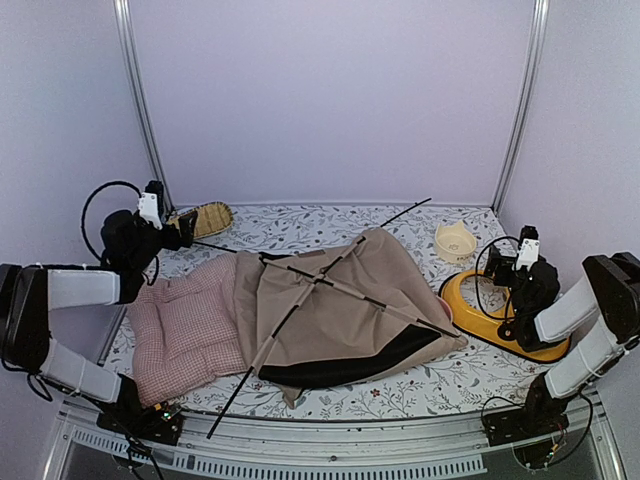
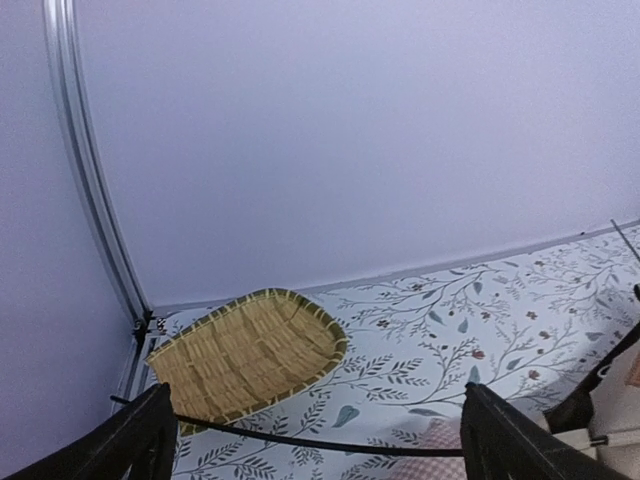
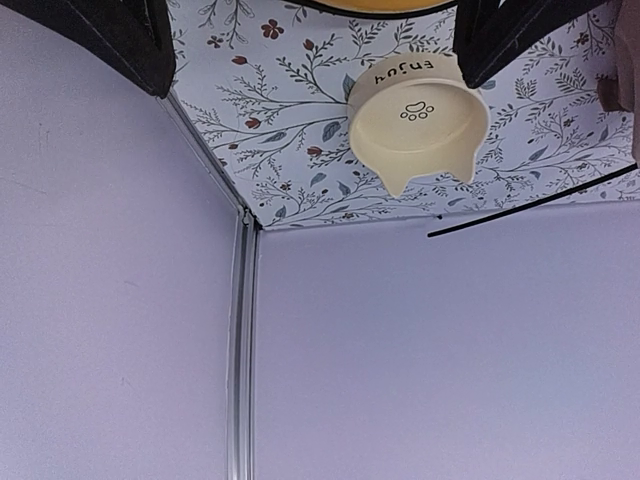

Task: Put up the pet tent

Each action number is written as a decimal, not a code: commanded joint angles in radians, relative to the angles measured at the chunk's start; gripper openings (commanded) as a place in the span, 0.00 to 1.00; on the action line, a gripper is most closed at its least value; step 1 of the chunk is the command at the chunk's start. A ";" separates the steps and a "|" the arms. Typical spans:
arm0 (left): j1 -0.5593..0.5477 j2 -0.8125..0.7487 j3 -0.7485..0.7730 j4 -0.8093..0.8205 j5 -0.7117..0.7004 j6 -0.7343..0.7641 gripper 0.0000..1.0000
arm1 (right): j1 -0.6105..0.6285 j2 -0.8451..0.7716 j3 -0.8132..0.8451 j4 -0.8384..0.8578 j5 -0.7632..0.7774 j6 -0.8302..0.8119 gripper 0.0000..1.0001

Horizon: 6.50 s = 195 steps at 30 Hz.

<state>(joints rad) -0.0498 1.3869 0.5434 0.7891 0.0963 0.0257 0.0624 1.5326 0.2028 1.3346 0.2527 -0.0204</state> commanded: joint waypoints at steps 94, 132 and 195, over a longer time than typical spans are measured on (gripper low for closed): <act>-0.539 0.201 0.774 -1.191 -0.100 -0.063 0.81 | 0.905 -0.282 0.665 -1.792 -0.089 0.824 0.86; -0.399 0.098 0.560 -1.144 -0.115 0.451 0.94 | 0.707 -0.382 0.744 -1.760 -0.191 0.468 0.95; -0.390 0.352 0.562 -1.031 0.015 0.752 0.75 | 0.647 -0.388 0.708 -1.681 -0.165 0.508 0.96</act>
<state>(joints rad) -0.4381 1.7397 1.0988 -0.2672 0.0940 0.7753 0.7166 1.1603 0.9092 -0.3717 0.0696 0.4793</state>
